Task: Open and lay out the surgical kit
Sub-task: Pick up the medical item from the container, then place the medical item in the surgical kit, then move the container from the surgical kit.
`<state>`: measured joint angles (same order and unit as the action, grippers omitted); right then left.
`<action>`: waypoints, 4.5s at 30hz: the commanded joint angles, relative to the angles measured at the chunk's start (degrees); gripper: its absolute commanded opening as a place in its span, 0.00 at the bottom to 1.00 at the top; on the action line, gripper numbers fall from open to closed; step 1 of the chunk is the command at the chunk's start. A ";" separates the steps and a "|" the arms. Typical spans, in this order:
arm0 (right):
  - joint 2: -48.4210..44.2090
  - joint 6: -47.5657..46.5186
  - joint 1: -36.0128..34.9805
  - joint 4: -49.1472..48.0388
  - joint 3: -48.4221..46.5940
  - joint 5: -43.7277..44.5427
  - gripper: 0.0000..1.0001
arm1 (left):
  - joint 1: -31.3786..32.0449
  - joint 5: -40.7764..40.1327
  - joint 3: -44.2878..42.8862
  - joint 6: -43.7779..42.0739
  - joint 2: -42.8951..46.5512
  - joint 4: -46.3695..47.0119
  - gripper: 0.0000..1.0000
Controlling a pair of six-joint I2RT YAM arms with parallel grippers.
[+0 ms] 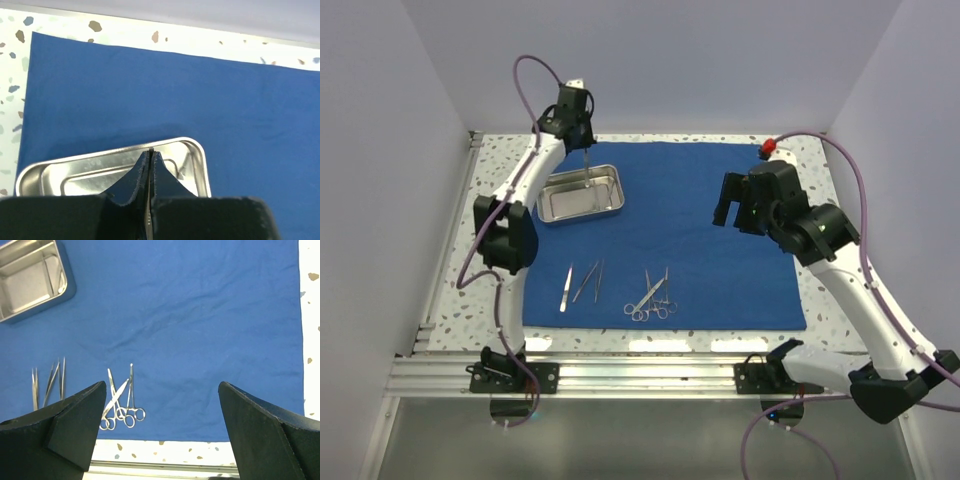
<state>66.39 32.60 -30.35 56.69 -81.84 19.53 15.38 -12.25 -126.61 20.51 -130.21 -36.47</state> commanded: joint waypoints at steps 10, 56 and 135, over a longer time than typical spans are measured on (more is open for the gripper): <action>-7.50 0.27 0.20 -0.88 0.81 1.91 0.98 | 19.06 10.75 32.89 23.24 21.31 12.46 0.00; 29.47 -5.43 -3.66 -9.24 -33.52 -11.71 0.96 | 30.51 -22.89 37.73 16.50 46.00 1.13 0.97; 65.88 2.38 -5.95 -1.58 -46.48 -0.12 0.85 | 4.22 3.29 46.97 3.31 21.40 13.62 0.80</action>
<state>131.26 32.64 -36.60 52.16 -127.96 12.08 20.21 -9.17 -79.77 23.31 -113.01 -21.82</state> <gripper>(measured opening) 0.870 0.794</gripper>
